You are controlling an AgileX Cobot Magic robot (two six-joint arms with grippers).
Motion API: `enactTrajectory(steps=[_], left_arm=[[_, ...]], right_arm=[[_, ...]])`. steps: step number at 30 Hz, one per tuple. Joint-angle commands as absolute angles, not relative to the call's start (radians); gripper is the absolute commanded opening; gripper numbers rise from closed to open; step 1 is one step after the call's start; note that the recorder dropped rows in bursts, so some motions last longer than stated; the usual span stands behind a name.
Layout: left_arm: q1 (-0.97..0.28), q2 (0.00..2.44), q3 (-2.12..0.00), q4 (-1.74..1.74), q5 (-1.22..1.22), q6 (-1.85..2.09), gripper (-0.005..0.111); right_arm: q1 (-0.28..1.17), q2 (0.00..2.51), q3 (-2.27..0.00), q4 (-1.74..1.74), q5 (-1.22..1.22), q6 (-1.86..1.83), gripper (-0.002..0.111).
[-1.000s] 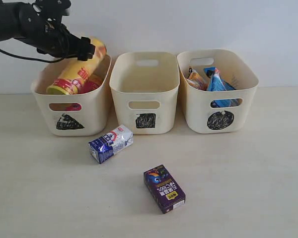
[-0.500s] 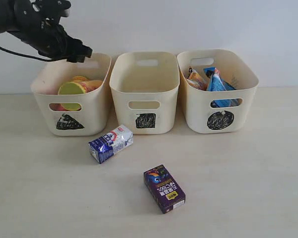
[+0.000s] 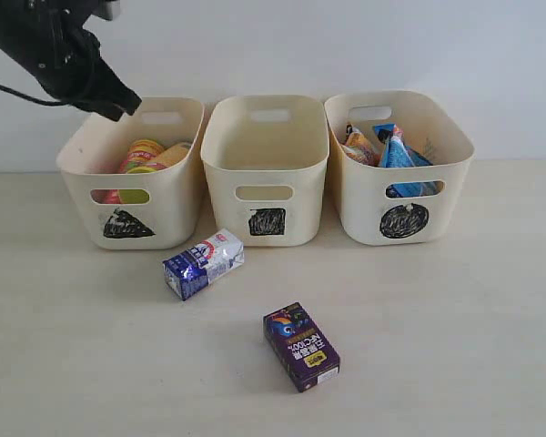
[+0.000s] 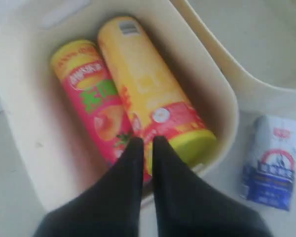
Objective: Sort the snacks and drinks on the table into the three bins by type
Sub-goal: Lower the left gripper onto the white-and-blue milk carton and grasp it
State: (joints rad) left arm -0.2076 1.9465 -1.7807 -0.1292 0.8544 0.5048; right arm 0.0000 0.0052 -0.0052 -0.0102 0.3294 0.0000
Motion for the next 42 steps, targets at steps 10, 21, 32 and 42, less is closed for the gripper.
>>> enactTrajectory(steps=[10,21,32,42], left_arm=[[-0.345,1.854,-1.523,-0.25,0.909,0.683,0.004],[-0.44,1.852,-1.406,-0.252,0.796,0.683,0.004],[-0.44,1.891,-1.348,-0.248,0.694,0.69,0.064],[-0.44,1.991,-1.348,-0.221,0.6,0.7,0.084]], right_arm=[[0.0,0.0,0.0,-0.011,0.323,0.0,0.0],[0.0,0.0,0.0,-0.011,0.323,0.0,0.0],[0.0,0.0,0.0,-0.011,0.323,0.0,0.0],[0.0,0.0,0.0,-0.011,0.325,0.0,0.0]])
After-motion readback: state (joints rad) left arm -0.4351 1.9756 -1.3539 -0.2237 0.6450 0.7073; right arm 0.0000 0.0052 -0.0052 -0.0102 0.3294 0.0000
